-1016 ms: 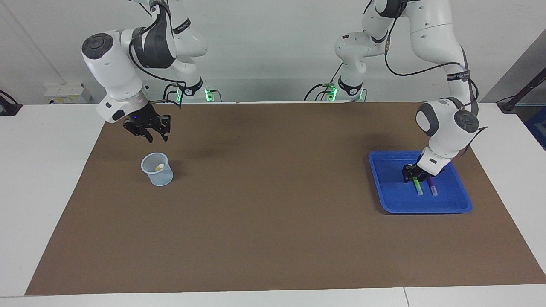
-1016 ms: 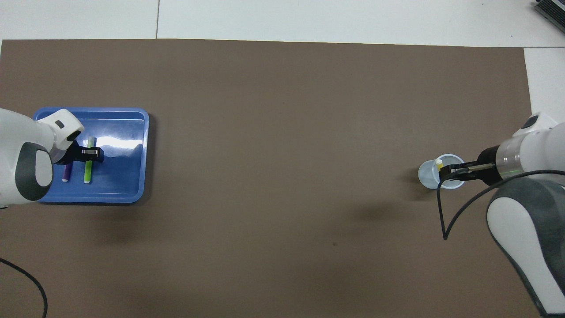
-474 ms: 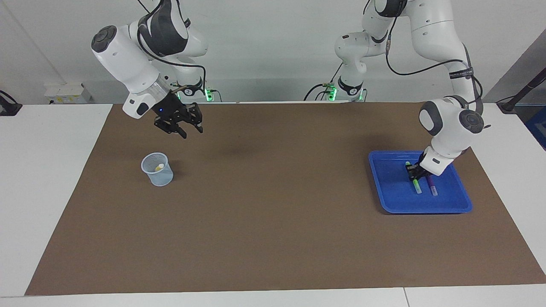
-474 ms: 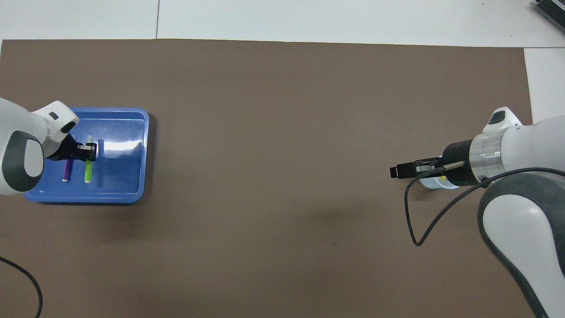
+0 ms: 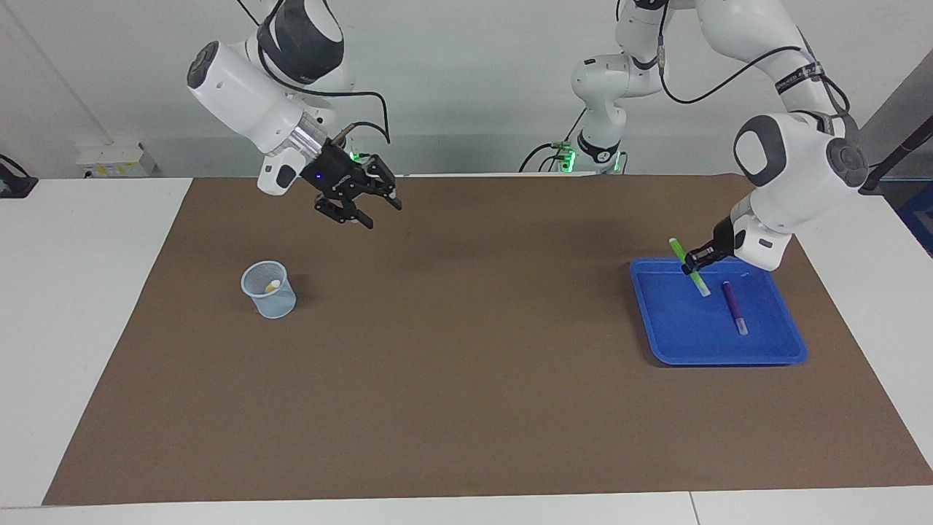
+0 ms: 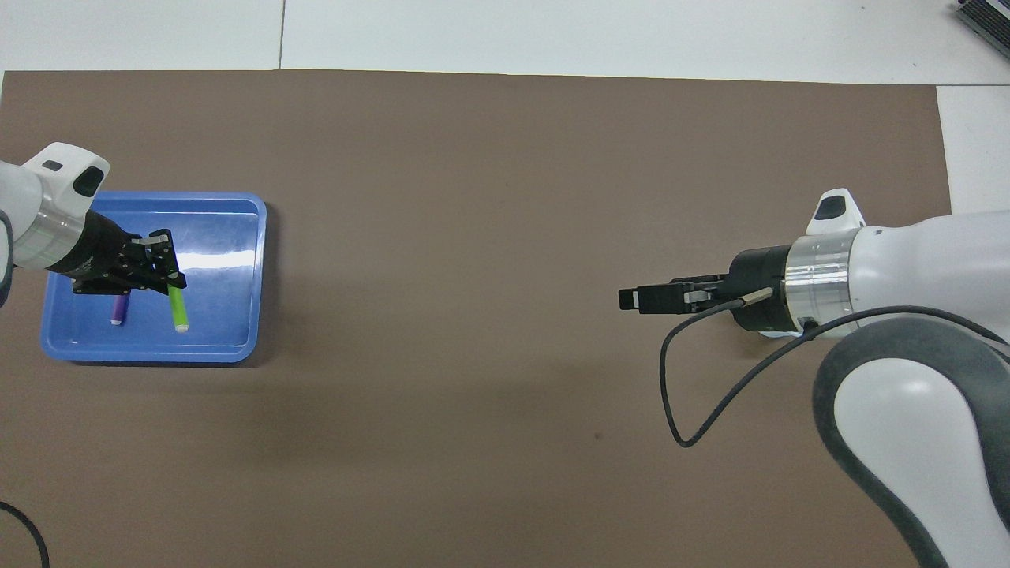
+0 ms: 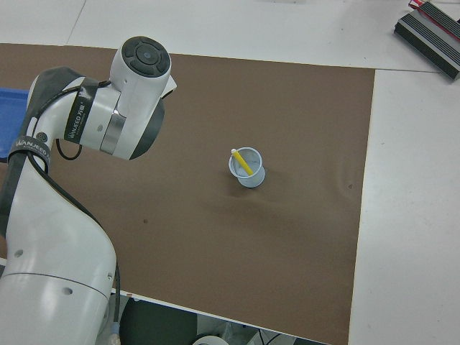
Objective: Transfer and insert pens with both arms
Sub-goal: 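Lift the green pen with the left gripper while the right gripper approaches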
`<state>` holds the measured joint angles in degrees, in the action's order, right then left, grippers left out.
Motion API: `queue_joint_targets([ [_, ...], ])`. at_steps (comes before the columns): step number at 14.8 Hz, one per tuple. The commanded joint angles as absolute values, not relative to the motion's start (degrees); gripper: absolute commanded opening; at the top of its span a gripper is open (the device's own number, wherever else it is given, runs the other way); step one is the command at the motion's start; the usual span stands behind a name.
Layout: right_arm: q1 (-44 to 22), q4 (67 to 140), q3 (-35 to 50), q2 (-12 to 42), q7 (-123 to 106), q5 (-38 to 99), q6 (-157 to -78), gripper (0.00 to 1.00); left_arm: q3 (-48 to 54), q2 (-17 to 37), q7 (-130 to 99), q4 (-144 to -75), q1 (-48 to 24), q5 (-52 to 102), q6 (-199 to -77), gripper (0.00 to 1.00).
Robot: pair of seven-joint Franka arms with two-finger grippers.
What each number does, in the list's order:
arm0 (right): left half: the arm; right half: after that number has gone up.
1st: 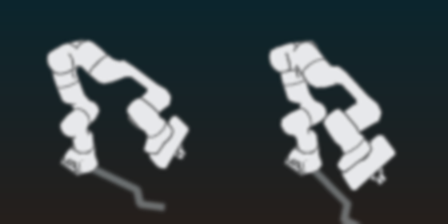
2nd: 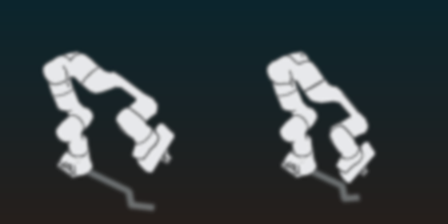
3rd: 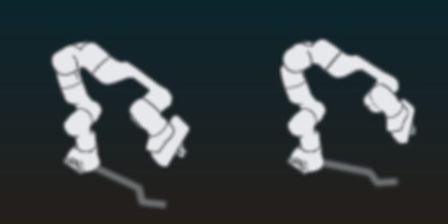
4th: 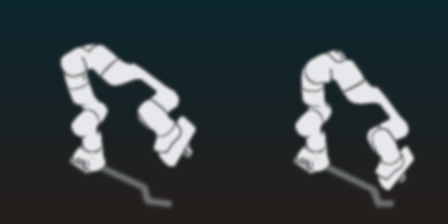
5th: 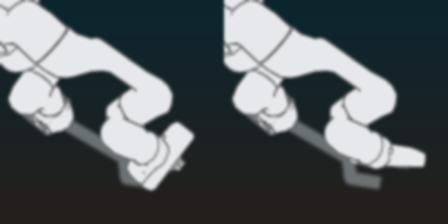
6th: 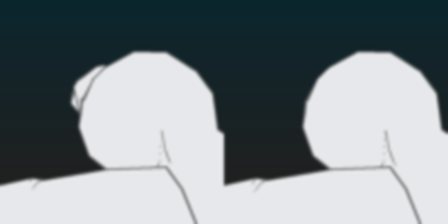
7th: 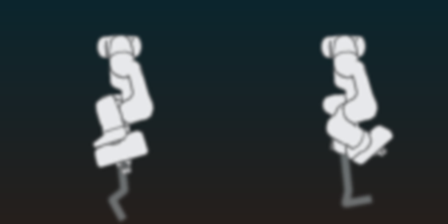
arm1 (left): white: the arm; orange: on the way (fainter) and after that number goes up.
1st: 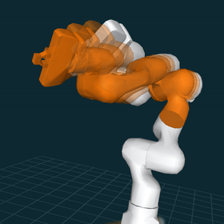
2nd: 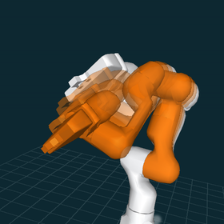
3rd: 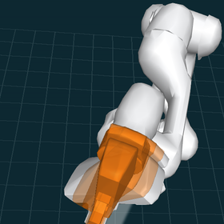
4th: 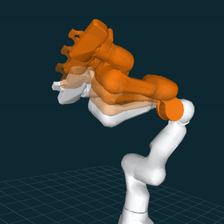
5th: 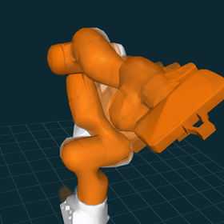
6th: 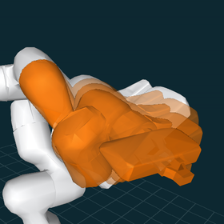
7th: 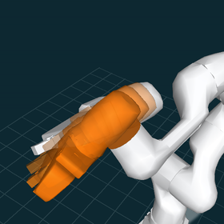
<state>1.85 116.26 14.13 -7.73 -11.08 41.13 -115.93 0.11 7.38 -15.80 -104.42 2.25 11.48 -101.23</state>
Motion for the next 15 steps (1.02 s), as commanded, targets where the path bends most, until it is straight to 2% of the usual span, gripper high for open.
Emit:
queue_joint_targets([
  [1,2.46,116.19,17.39,-7.73,-12.22,46.04,-119.17,0.68,1.04,3.17,-26.93,-105.21,1.06,17.73,-96.78,0.0],
  [8,1.76,116.19,24.16,-7.65,-10.81,51.85,-126.9,0.67,5.98,-2.28,-56.39,-105.56,-5.79,25.21,-97.64,0.0],
  [12,-4.55,116.37,24.17,-6.51,-8.27,55.54,-135.24,0.66,5.98,-2.9,-68.0,-105.82,-11.06,27.42,-100.27,0.0],
  [15,-6.15,116.28,24.17,-5.98,-6.42,56.07,-138.07,0.66,5.98,-2.9,-76.61,-106.0,-13.17,29.18,-104.14,0.0],
])
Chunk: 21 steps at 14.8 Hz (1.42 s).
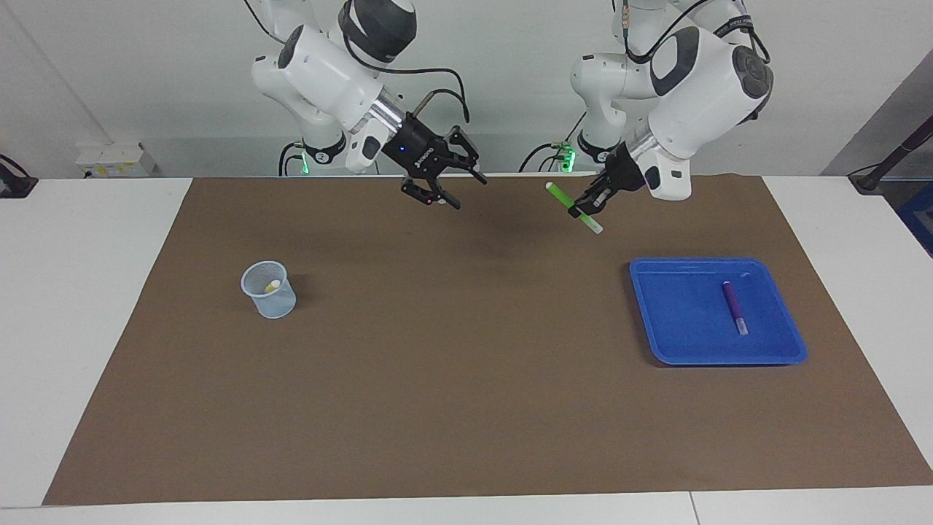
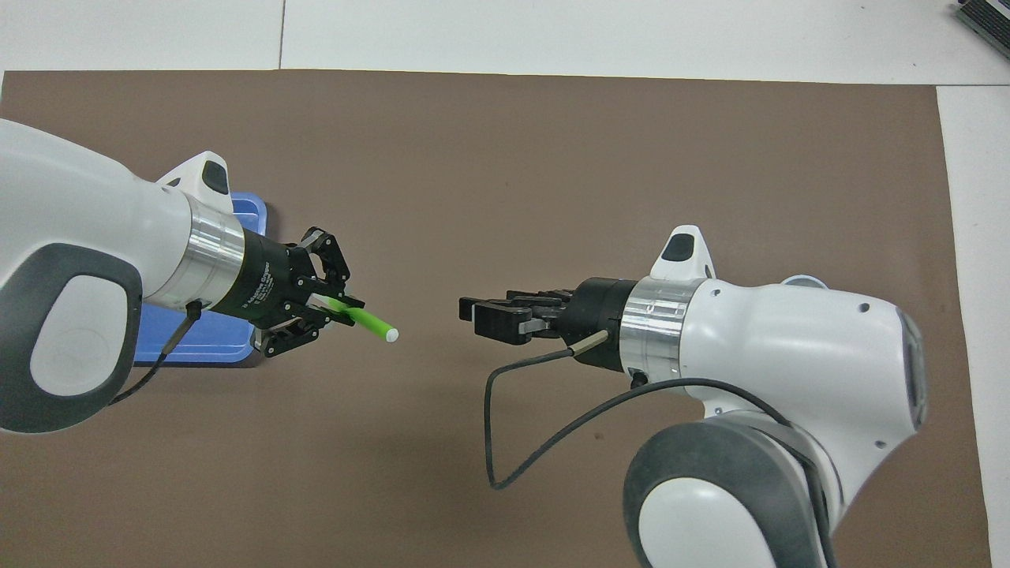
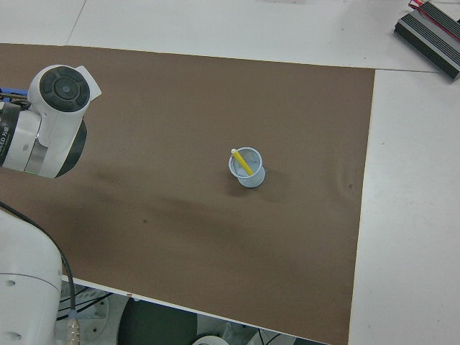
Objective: Transfer and insert pens with both arms
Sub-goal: 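Grasp the green pen with the right gripper and open the left gripper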
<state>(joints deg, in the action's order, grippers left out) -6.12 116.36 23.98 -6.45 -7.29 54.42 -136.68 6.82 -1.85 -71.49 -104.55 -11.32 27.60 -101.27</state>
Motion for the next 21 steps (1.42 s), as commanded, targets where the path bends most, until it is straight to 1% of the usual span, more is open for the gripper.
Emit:
queue_joint_targets([
  [1,-6.5,116.28,24.17,-5.98,-6.33,56.07,-138.08,0.66,5.98,-2.9,-79.34,-106.0,-14.58,29.27,-104.93,0.0],
  [4,-7.03,116.28,24.17,-5.8,-5.8,56.07,-138.34,0.66,5.98,-2.81,-87.08,-106.08,-17.92,29.71,-109.5,0.0],
  [6,-9.04,116.28,24.17,-4.93,-5.63,56.07,-141.22,0.66,5.98,-2.81,-89.03,-106.08,-19.33,29.71,-110.65,0.0],
  [9,-11.33,116.37,24.17,-3.61,-4.66,56.07,-144.57,0.66,6.59,-2.9,-91.49,-106.0,-20.12,29.71,-112.23,0.0],
  [11,-11.34,116.72,24.17,-3.52,-4.75,56.07,-144.84,0.66,6.68,-2.9,-91.49,-105.91,-20.13,29.71,-112.24,0.0],
  [12,-11.42,116.89,24.17,-3.6,-4.75,56.07,-144.76,0.64,6.68,-2.9,-91.49,-106.0,-20.13,29.71,-112.24,0.0],
  [13,-11.43,116.89,24.17,-3.6,-4.66,56.07,-144.76,0.56,6.68,-2.99,-91.49,-106.0,-20.13,29.71,-112.15,0.0],
  [14,-11.43,116.81,24.17,-3.52,-4.66,56.07,-144.67,0.44,6.68,-2.99,-91.41,-106.0,-20.13,29.71,-112.06,0.0],
  [15,-11.34,116.81,24.17,-3.52,-4.75,56.07,-144.49,0.37,6.68,-2.99,-91.32,-106.08,-20.13,29.71,-111.97,0.0],
  [20,-11.07,116.72,24.17,-3.43,-4.66,56.07,-144.14,0.06,6.59,-3.78,-90.62,-107.31,-20.13,29.62,-111.8,0.0],
  [21,-11.07,116.72,24.17,-3.43,-4.66,56.07,-144.14,0.02,6.59,-3.78,-90.62,-107.31,-20.13,29.53,-111.8,0.0],
])
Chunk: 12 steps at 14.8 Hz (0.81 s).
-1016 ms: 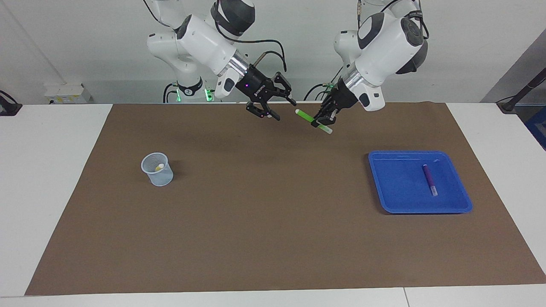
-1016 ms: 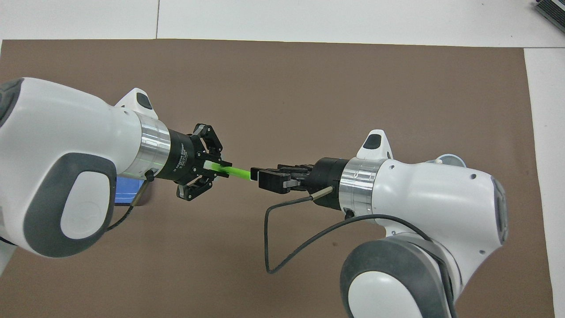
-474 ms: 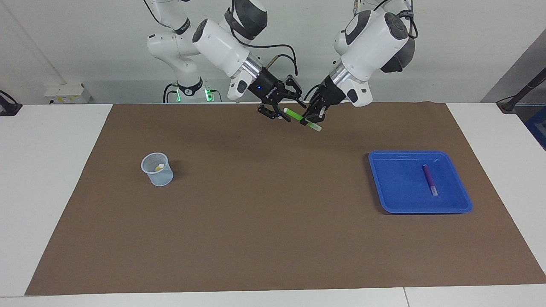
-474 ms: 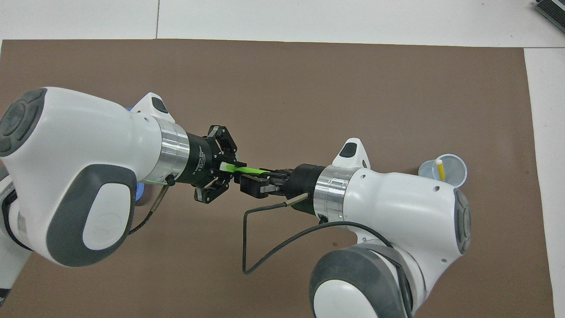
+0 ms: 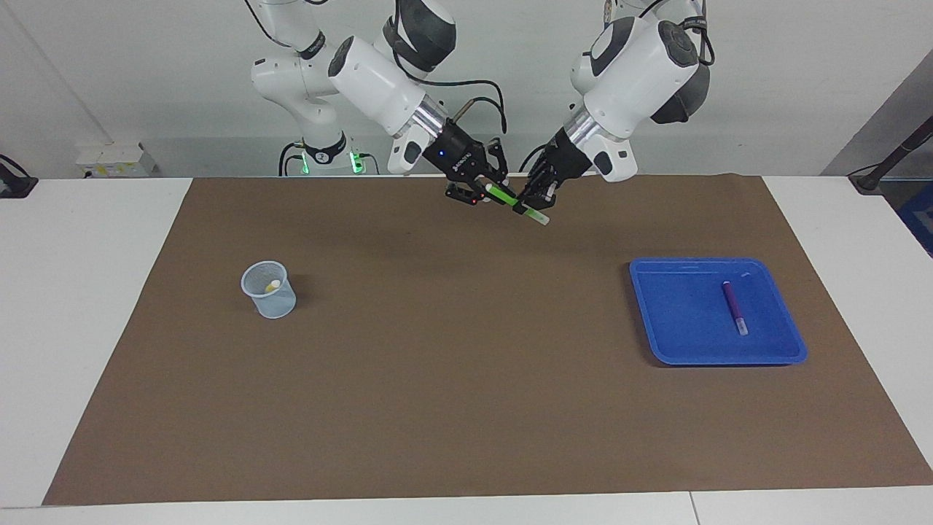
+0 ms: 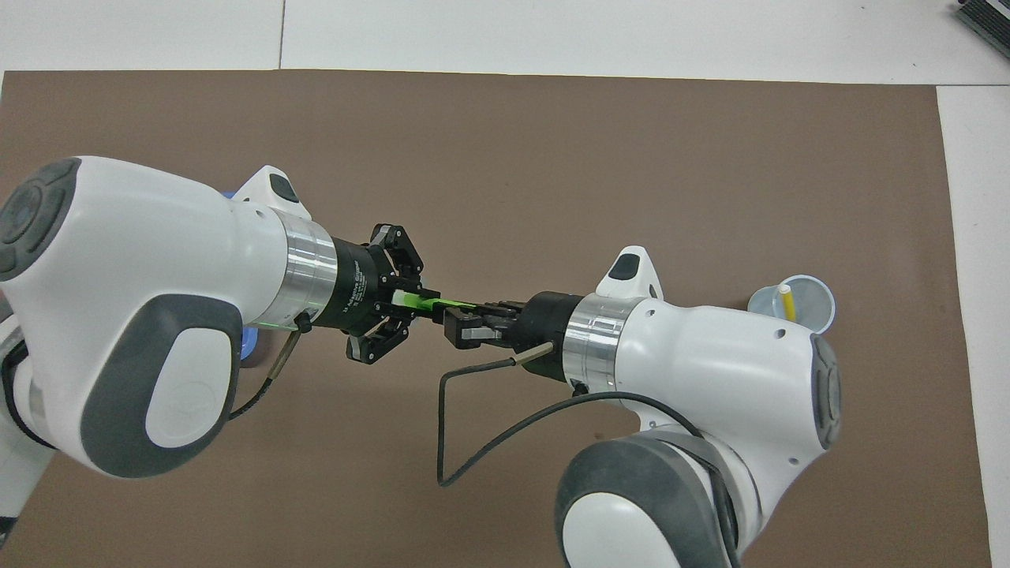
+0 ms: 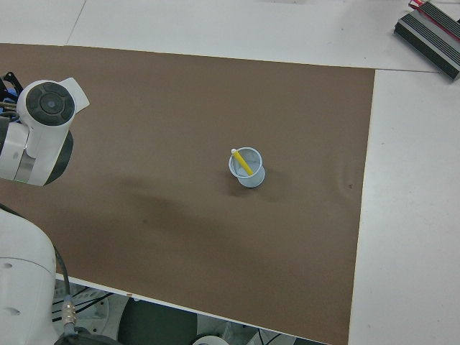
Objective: Transfer and insert pens with both arms
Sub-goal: 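Grasp the green pen with the right gripper and open the left gripper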
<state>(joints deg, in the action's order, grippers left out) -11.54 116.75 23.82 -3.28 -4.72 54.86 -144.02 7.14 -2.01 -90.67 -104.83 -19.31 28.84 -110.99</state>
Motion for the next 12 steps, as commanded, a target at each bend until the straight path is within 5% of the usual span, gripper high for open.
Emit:
queue_joint_targets([
  [1,-10.99,116.72,24.08,-3.51,-4.75,56.07,-144.05,0.0,6.59,-3.78,-90.53,-107.31,-20.13,29.53,-111.8,0.0],
  [8,-9.5,116.63,23.82,-3.52,-3.43,55.64,-140.28,0.0,6.68,-4.13,-90.26,-107.31,-20.21,29.44,-111.62,0.04],
  [10,-9.32,116.54,23.82,-3.6,-3.25,55.37,-139.83,0.0,6.59,-4.13,-90.35,-107.31,-20.56,29.44,-111.88,0.49],
  [11,-9.14,116.54,23.82,-3.6,-3.25,55.28,-139.66,0.0,6.59,-4.13,-90.44,-107.31,-20.57,29.44,-111.88,0.83],
  [12,-9.05,116.54,23.82,-3.6,-3.25,55.11,-139.57,0.0,6.59,-4.04,-90.53,-107.23,-20.65,29.44,-111.88,1.0],
])
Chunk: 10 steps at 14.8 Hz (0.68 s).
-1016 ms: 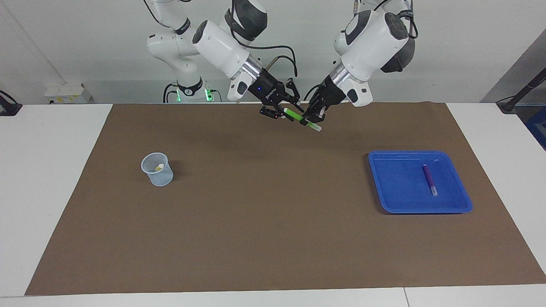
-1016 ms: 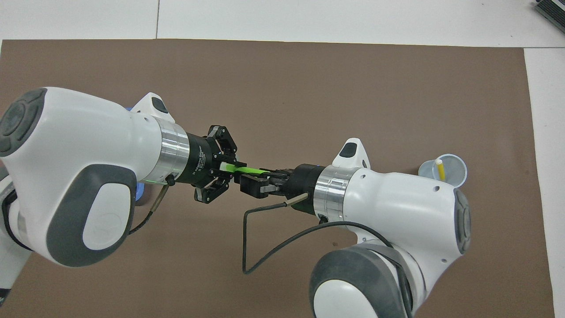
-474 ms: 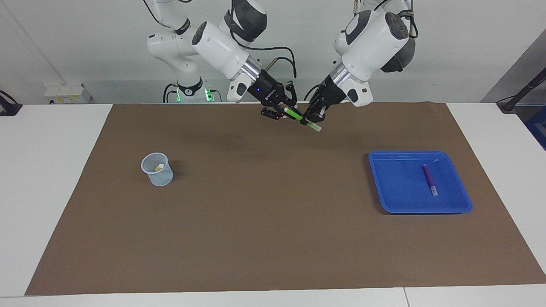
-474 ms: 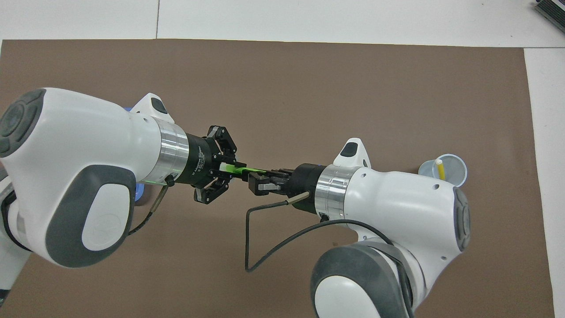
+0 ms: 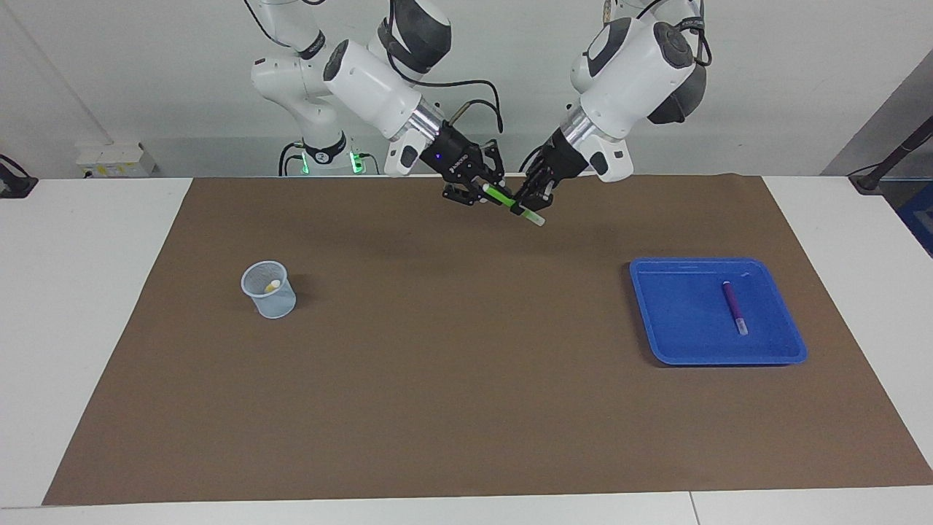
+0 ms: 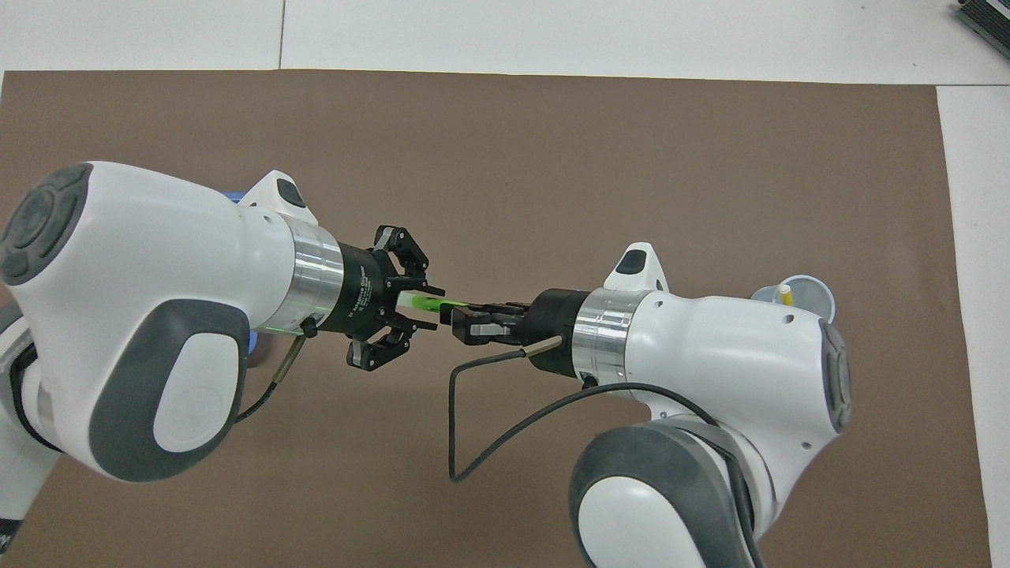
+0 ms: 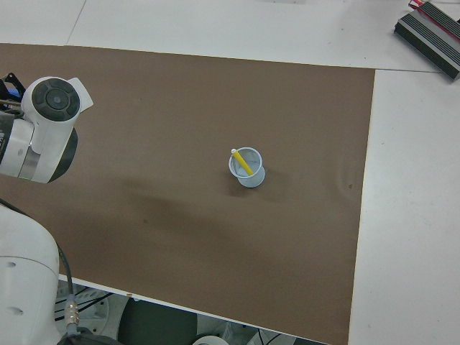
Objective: Transfer and insert pens with both arms
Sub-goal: 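Grasp the green pen with the right gripper and open the left gripper, then carry the green pen to the cup while the left gripper returns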
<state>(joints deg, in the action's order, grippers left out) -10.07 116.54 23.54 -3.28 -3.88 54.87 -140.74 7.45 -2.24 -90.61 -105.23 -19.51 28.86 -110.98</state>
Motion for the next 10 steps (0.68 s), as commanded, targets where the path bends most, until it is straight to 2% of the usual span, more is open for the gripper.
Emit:
queue_joint_targets([
  [1,-9.05,116.46,23.82,-3.6,-3.34,54.93,-139.57,0.0,6.59,-4.13,-90.7,-107.23,-20.74,29.44,-111.97,1.0],
  [5,-9.05,116.54,23.73,-3.6,-3.52,54.67,-139.48,0.0,6.24,-3.96,-90.61,-106.96,-19.96,29.01,-111.97,1.0],
  [10,-4.94,116.72,23.64,-3.78,-3.34,44.68,-135.01,0.0,5.98,-4.04,-91.4,-106.79,-11.1,27.42,-111.89,1.0],
])
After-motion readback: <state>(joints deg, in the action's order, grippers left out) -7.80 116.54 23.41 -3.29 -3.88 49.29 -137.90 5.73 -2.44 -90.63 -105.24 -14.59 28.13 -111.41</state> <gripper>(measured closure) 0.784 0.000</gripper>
